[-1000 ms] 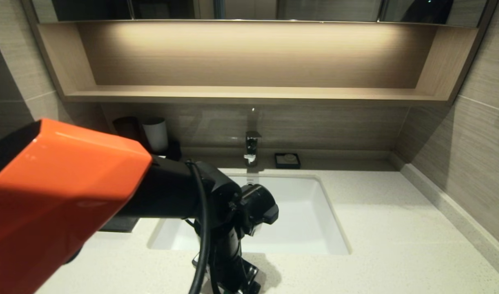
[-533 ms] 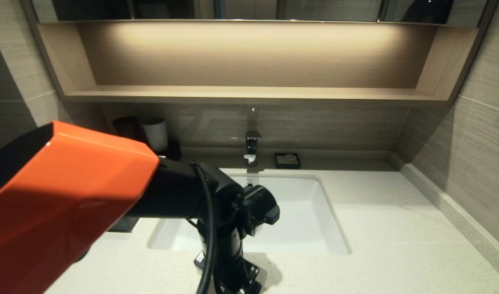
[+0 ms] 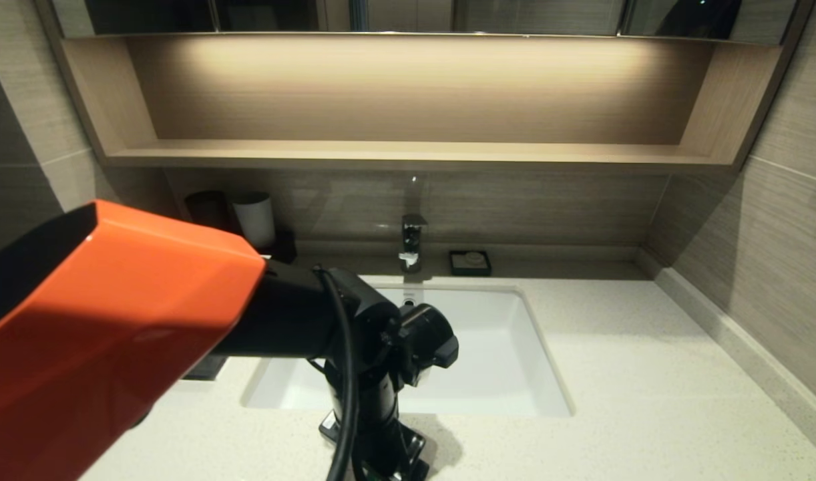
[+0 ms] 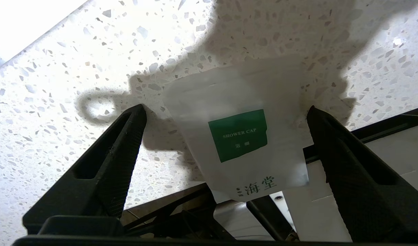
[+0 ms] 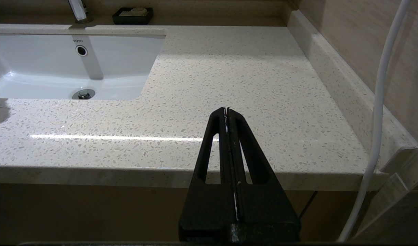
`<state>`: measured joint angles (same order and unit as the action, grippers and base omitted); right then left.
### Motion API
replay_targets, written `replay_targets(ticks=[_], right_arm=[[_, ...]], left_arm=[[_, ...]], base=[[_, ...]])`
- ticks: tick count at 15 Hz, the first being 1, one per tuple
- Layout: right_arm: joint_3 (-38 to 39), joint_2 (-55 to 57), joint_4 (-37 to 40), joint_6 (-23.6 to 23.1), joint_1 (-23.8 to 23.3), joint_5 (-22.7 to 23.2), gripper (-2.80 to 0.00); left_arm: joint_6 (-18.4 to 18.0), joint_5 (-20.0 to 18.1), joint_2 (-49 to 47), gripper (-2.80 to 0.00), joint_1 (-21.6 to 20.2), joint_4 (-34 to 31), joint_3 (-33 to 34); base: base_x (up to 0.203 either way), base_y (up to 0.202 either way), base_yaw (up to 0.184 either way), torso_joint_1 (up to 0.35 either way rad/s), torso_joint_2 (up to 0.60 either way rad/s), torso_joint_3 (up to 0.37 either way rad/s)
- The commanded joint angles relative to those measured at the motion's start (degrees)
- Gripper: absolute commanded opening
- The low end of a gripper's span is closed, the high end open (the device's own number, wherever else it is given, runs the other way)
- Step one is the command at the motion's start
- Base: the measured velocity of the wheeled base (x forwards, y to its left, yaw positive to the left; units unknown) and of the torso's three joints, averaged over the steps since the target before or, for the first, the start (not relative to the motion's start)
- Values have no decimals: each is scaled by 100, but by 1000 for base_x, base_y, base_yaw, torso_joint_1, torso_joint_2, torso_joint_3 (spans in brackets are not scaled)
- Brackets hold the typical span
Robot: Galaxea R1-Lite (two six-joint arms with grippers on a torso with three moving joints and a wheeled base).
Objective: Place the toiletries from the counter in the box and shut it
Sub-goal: Pick up the bathroom toiletry
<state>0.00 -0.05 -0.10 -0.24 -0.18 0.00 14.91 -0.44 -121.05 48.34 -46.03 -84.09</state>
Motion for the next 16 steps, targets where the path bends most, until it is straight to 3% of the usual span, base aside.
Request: replay_targets(ticks=[1,10,11,16], right_arm=[[9,5,1,-2,1,9,-280],[9,5,1,-2,1,9,-280],[9,5,1,-2,1,0,-280],[9,5,1,-2,1,0,-280]], left_arm=[[12,7,-15,0,0,-20,-2],[21,0,-50,0,-8,-29,-31],[21,0,-50,-280,-8,-29,-35],[47,0,-50,-280,-8,-27,-37]], base=[[0,0,0,0,0,0],[0,0,0,0,0,0],[0,0,0,0,0,0],[0,0,0,0,0,0]])
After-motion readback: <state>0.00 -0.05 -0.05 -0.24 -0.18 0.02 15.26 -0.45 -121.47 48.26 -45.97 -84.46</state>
